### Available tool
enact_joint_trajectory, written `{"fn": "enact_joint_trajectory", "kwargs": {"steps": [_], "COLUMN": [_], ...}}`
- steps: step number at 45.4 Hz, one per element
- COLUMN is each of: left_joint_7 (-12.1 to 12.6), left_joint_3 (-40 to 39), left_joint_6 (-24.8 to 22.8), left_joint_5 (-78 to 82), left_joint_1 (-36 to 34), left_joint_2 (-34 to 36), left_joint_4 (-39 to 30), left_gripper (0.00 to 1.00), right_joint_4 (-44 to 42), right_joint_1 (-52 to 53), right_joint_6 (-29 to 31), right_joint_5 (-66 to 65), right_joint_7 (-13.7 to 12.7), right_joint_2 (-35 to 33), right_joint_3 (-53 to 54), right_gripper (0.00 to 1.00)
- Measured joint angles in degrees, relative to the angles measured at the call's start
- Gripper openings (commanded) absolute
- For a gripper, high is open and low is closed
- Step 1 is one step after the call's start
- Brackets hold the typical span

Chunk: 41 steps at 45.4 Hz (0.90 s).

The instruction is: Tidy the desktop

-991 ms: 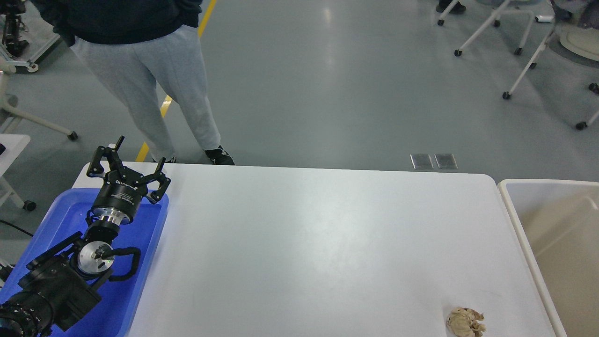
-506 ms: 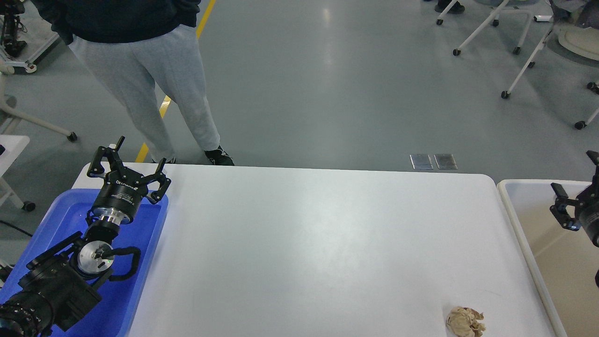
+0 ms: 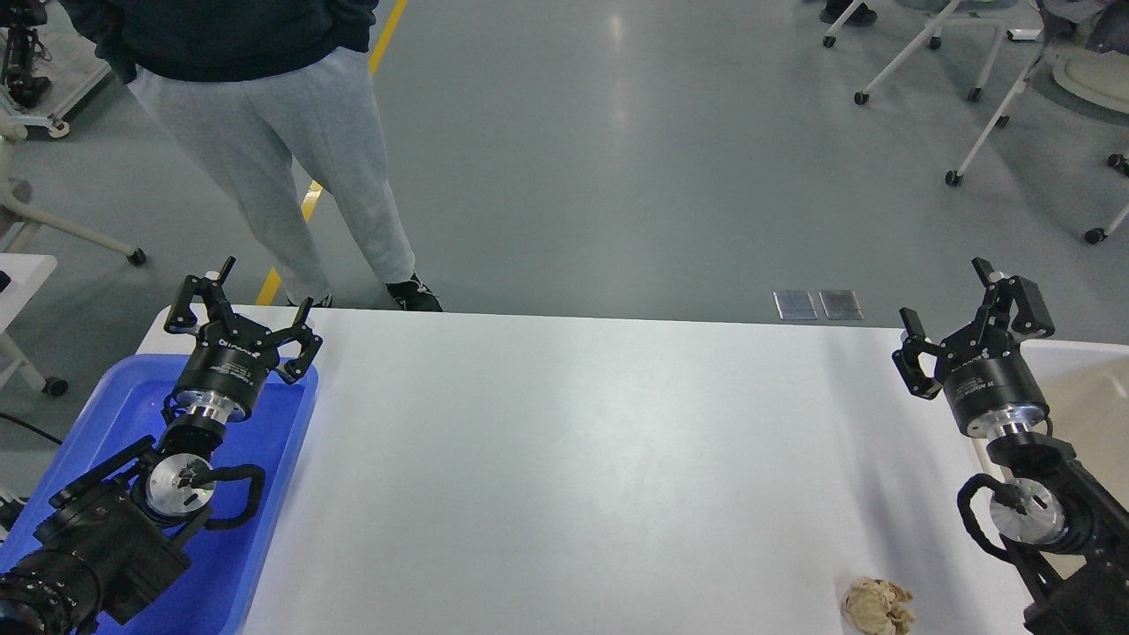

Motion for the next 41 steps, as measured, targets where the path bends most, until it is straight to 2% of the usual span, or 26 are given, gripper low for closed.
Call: {"fn": "enact_joint_trajectory", "kwargs": {"steps": [26,41], "left_joint_7": [0.0,0.0], "left_joint_3": [0.0,0.0], "left_joint_6": [-0.1,-0.1], "left_joint_5": [0.0,0.0], "left_joint_1": [0.0,0.0], "left_joint_2": [0.0,0.0], "left_joint_4": [0.0,0.0], "left_gripper": [1.00,1.00], "right_joint_4": [-1.4,-3.1], "right_joint_1": [1.1,1.8], "right_joint_6": [-0.5,-4.0], "right_joint_5": [-0.2,-0.1], "right_joint_7": [-0.1,-0.5], "right_joint_2": [4.1,4.2], "right_joint_3": [1.6,0.9], "right_gripper": [0.99,0.99]}}
